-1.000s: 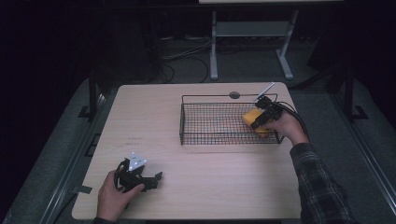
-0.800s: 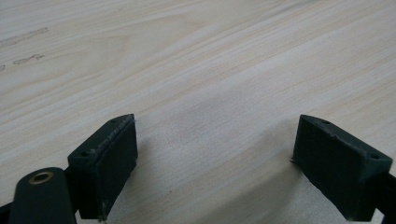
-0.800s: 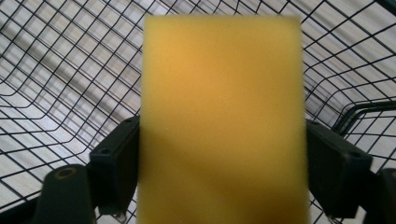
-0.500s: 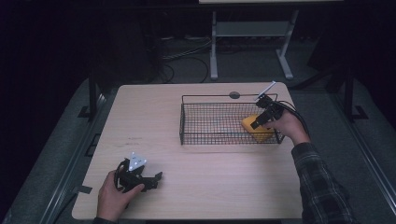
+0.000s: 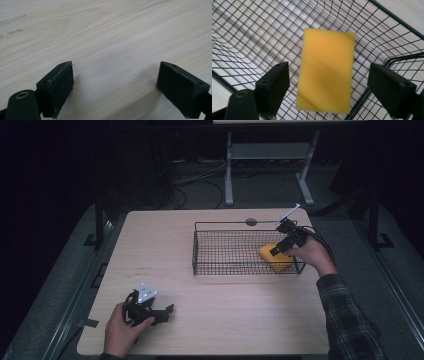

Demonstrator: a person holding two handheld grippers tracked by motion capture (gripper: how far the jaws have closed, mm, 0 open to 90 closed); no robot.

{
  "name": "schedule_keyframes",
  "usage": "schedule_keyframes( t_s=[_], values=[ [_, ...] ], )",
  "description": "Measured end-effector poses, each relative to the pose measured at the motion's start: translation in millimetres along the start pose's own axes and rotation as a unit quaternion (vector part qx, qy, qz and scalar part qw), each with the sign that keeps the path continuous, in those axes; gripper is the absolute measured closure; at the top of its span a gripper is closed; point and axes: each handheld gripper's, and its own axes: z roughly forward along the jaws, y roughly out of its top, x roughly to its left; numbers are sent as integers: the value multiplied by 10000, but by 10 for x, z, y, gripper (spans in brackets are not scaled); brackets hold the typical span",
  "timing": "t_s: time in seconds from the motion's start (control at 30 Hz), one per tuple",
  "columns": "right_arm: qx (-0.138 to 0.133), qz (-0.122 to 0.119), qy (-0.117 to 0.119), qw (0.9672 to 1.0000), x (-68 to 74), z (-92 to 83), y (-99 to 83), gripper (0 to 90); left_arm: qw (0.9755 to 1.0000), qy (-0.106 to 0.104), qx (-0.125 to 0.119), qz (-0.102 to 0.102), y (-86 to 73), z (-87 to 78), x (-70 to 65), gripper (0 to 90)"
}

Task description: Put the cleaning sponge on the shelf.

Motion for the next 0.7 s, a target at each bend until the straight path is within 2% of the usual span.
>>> schedule_keyframes(
  t_s=[0.2, 0.43, 0.7],
  values=[
    [-103, -67, 30, 9999, 39, -78, -28, 165, 10000, 3, 2, -9, -1, -2, -2, 130],
    [-385, -123, 92, 9991, 99, -245, -154, 155, 10000, 4, 1, -10, -1, -2, -2, 130],
    [-577, -174, 134, 9981, 147, -362, -304, 155, 10000, 3, 1, -12, -1, -2, -2, 130]
  ],
)
